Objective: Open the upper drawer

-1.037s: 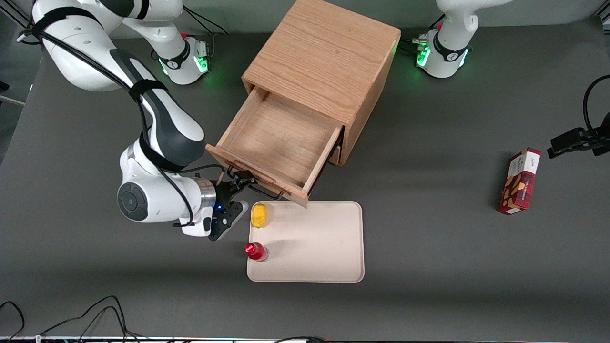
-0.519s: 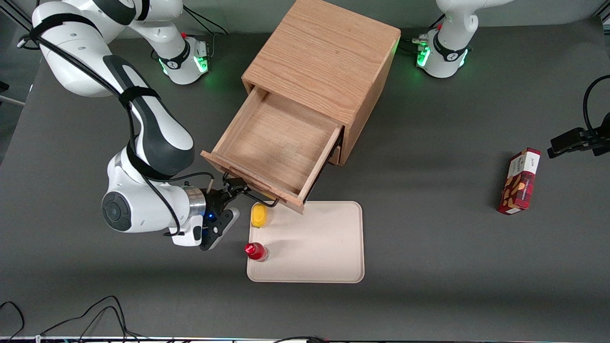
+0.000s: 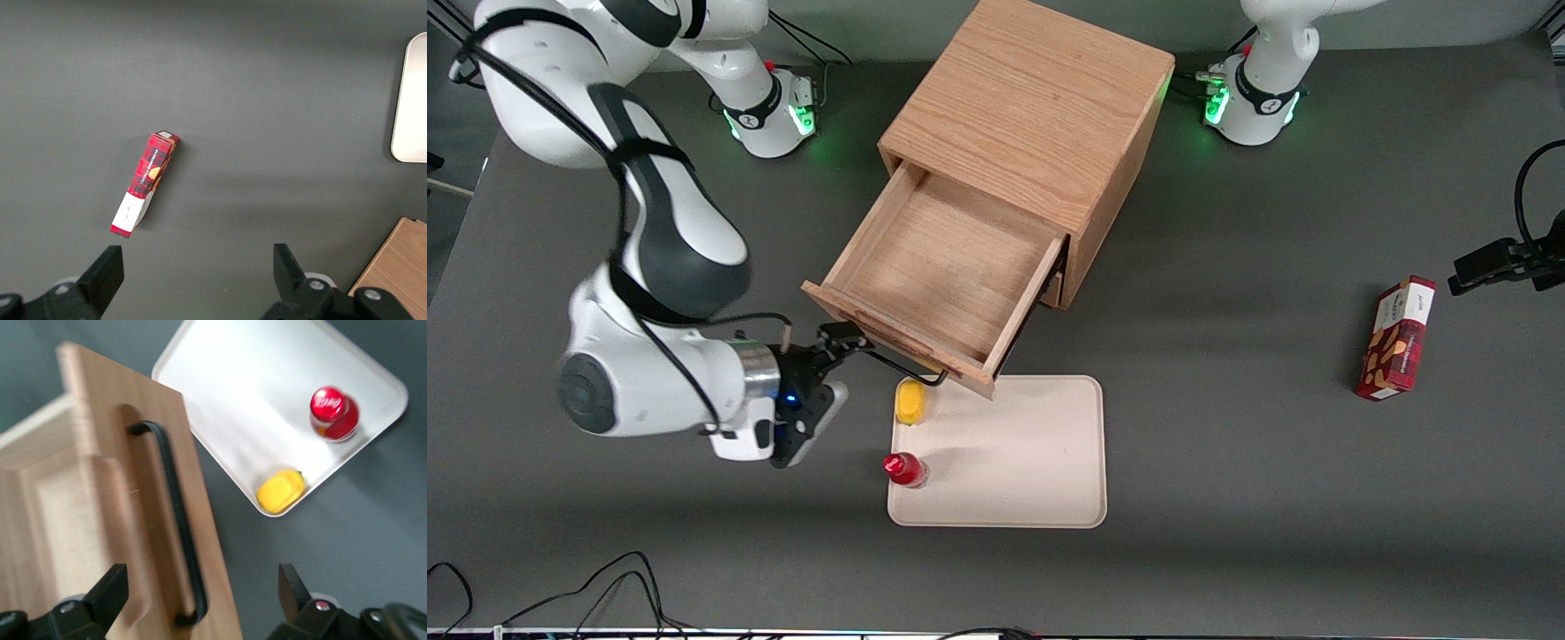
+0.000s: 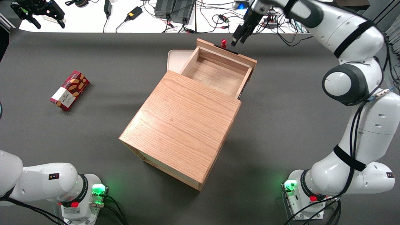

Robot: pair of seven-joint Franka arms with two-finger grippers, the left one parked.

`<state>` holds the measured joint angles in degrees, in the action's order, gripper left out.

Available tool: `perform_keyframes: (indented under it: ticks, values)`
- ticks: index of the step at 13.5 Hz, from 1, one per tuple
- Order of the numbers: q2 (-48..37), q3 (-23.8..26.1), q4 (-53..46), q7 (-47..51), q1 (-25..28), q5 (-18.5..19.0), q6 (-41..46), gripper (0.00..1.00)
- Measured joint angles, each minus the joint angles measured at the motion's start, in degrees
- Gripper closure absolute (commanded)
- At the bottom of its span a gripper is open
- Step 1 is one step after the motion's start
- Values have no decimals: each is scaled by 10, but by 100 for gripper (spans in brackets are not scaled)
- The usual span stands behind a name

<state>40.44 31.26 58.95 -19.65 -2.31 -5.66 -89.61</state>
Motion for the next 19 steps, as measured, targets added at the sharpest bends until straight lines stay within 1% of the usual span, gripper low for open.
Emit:
perform_keyframes:
  ticks: [1, 3, 5, 7, 9, 11, 13, 16, 17, 19]
  values:
    - [-35, -1, -6, 30, -1, 0, 21, 0]
    - [-112, -6, 0, 123, -2, 2, 76, 0]
    - [-170, -26, 19, 202, -7, 7, 113, 0]
    - [-215, -77, 35, 238, -21, 9, 147, 0]
    - [-267, -139, 60, 242, -31, 9, 170, 0]
    - [-336, -191, 113, 243, -35, 8, 211, 0]
    - [-417, -216, 215, 251, -36, 8, 205, 0]
    - [-526, -234, 409, 269, -36, 10, 118, 0]
    - [-548, -236, 453, 276, -36, 13, 97, 0]
    - [-571, -236, 491, 284, -36, 24, 78, 0]
